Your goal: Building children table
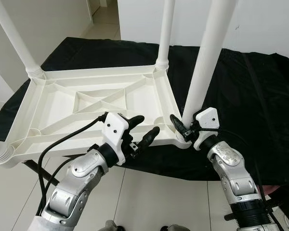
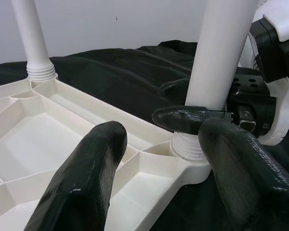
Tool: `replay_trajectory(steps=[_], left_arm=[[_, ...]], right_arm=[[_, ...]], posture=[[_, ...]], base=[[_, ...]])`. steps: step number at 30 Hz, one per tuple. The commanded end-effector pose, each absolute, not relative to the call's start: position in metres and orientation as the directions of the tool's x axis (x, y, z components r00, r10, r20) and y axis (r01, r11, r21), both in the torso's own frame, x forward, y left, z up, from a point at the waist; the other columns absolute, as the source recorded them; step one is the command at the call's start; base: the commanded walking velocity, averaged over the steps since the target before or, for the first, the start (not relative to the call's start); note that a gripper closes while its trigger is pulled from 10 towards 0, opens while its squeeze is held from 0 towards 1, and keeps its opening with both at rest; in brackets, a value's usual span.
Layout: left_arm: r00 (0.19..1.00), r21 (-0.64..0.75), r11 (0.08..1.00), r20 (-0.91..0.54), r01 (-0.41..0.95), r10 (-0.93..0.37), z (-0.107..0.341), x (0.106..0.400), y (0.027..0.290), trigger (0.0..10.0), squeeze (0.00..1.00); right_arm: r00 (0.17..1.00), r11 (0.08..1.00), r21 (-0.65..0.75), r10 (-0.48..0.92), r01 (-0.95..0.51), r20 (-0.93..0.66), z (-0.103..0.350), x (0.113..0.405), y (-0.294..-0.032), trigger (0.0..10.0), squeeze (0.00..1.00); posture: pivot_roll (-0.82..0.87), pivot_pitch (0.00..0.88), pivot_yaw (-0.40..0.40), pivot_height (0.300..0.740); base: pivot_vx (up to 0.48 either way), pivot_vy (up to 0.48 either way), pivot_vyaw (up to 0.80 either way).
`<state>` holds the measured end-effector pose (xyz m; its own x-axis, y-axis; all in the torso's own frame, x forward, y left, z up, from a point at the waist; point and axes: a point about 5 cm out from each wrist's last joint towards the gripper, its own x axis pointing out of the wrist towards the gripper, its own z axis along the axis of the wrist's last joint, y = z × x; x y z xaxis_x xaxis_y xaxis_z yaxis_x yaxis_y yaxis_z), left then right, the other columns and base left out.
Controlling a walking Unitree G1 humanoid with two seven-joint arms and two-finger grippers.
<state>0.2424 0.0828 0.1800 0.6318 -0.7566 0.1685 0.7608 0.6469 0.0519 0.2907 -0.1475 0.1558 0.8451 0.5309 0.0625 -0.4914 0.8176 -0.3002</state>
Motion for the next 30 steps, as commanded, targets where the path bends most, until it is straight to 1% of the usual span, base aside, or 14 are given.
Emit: replay_trajectory(steps=[1, 4, 5, 6, 8, 9, 10, 11, 14, 17, 22, 25, 28, 30], left_arm=[[0.589, 0.061, 0.604, 0.162, 0.795, -0.792, 0.181, 0.239, 0.082, 10.0, 0.0], [0.588, 0.062, 0.602, 0.161, 0.796, -0.793, 0.181, 0.239, 0.082, 10.0, 0.0], [0.587, 0.062, 0.601, 0.16, 0.797, -0.794, 0.181, 0.239, 0.082, 10.0, 0.0], [0.587, 0.062, 0.601, 0.16, 0.797, -0.794, 0.181, 0.239, 0.082, 10.0, 0.0], [0.585, 0.063, 0.6, 0.16, 0.798, -0.795, 0.181, 0.239, 0.081, 10.0, 0.0], [0.585, 0.063, 0.6, 0.16, 0.798, -0.795, 0.181, 0.239, 0.081, 10.0, 0.0], [0.584, 0.063, 0.599, 0.16, 0.798, -0.796, 0.181, 0.238, 0.081, 10.0, 0.0], [0.584, 0.063, 0.599, 0.16, 0.798, -0.796, 0.181, 0.238, 0.081, 10.0, 0.0], [0.581, 0.065, 0.596, 0.161, 0.8, -0.798, 0.181, 0.238, 0.081, 10.0, 0.0], [0.58, 0.066, 0.595, 0.161, 0.801, -0.798, 0.181, 0.238, 0.081, 10.0, 0.0], [0.578, 0.068, 0.594, 0.161, 0.802, -0.8, 0.182, 0.238, 0.081, 10.0, 0.0], [0.58, 0.068, 0.595, 0.16, 0.801, -0.799, 0.181, 0.237, 0.081, 10.0, 0.0], [0.584, 0.066, 0.599, 0.159, 0.798, -0.796, 0.182, 0.237, 0.083, 10.0, 0.0], [0.585, 0.067, 0.6, 0.159, 0.797, -0.795, 0.182, 0.237, 0.083, 10.0, 0.0]], right_arm=[[0.837, 0.79, -0.304, 0.544, -0.533, -0.052, 0.131, 0.285, -0.151, 10.0, 0.0], [0.838, 0.794, -0.293, 0.543, -0.532, -0.051, 0.131, 0.284, -0.152, 10.0, 0.0], [0.849, 0.817, -0.247, 0.526, -0.521, -0.052, 0.13, 0.285, -0.155, 10.0, 0.0], [0.849, 0.817, -0.247, 0.526, -0.521, -0.052, 0.13, 0.285, -0.155, 10.0, 0.0], [0.879, 0.869, -0.134, 0.472, -0.476, -0.064, 0.126, 0.289, -0.16, 10.0, 0.0], [0.879, 0.869, -0.134, 0.472, -0.476, -0.064, 0.126, 0.289, -0.16, 10.0, 0.0], [0.89, 0.886, -0.087, 0.451, -0.456, -0.069, 0.125, 0.29, -0.162, 10.0, 0.0], [0.89, 0.886, -0.087, 0.451, -0.456, -0.069, 0.125, 0.29, -0.162, 10.0, 0.0], [0.921, 0.924, 0.019, 0.381, -0.381, -0.08, 0.121, 0.294, -0.167, 10.0, 0.0], [0.924, 0.928, 0.032, 0.372, -0.371, -0.082, 0.121, 0.294, -0.167, 10.0, 0.0], [0.944, 0.946, 0.089, 0.318, -0.311, -0.087, 0.115, 0.291, -0.17, 10.0, 0.0], [0.951, 0.953, 0.09, 0.297, -0.29, -0.081, 0.113, 0.288, -0.171, 10.0, 0.0], [0.941, 0.943, 0.009, 0.333, -0.333, -0.055, 0.114, 0.282, -0.164, 10.0, 0.0], [0.937, 0.938, -0.005, 0.345, -0.345, -0.058, 0.114, 0.281, -0.162, 10.0, 0.0]], posture=[[-0.07, 0.093, 0.06, 0.74], [-0.07, 0.094, 0.061, 0.74], [-0.07, 0.094, 0.061, 0.74], [-0.07, 0.094, 0.061, 0.74], [-0.07, 0.091, 0.062, 0.74], [-0.07, 0.091, 0.062, 0.74], [-0.07, 0.091, 0.062, 0.74], [-0.07, 0.091, 0.062, 0.74], [-0.07, 0.091, 0.062, 0.74], [-0.07, 0.091, 0.062, 0.74], [-0.08, 0.096, 0.061, 0.74], [-0.08, 0.096, 0.061, 0.74], [-0.07, 0.107, 0.063, 0.74], [-0.07, 0.111, 0.063, 0.74]], base=[[0.0, 0.0, 0.0], [0.0, 0.0, 0.0], [0.0, 0.0, 0.0], [0.0, 0.0, 0.0], [0.0, 0.0, 0.0], [0.0, 0.0, 0.0], [0.0, 0.0, 0.0], [0.0, 0.0, 0.0], [0.0, 0.0, 0.0], [0.0, 0.0, 0.0], [0.0, 0.0, 0.0], [0.0, 0.0, 0.0], [0.0, 0.0, 0.0], [0.0, 0.0, 0.0]])
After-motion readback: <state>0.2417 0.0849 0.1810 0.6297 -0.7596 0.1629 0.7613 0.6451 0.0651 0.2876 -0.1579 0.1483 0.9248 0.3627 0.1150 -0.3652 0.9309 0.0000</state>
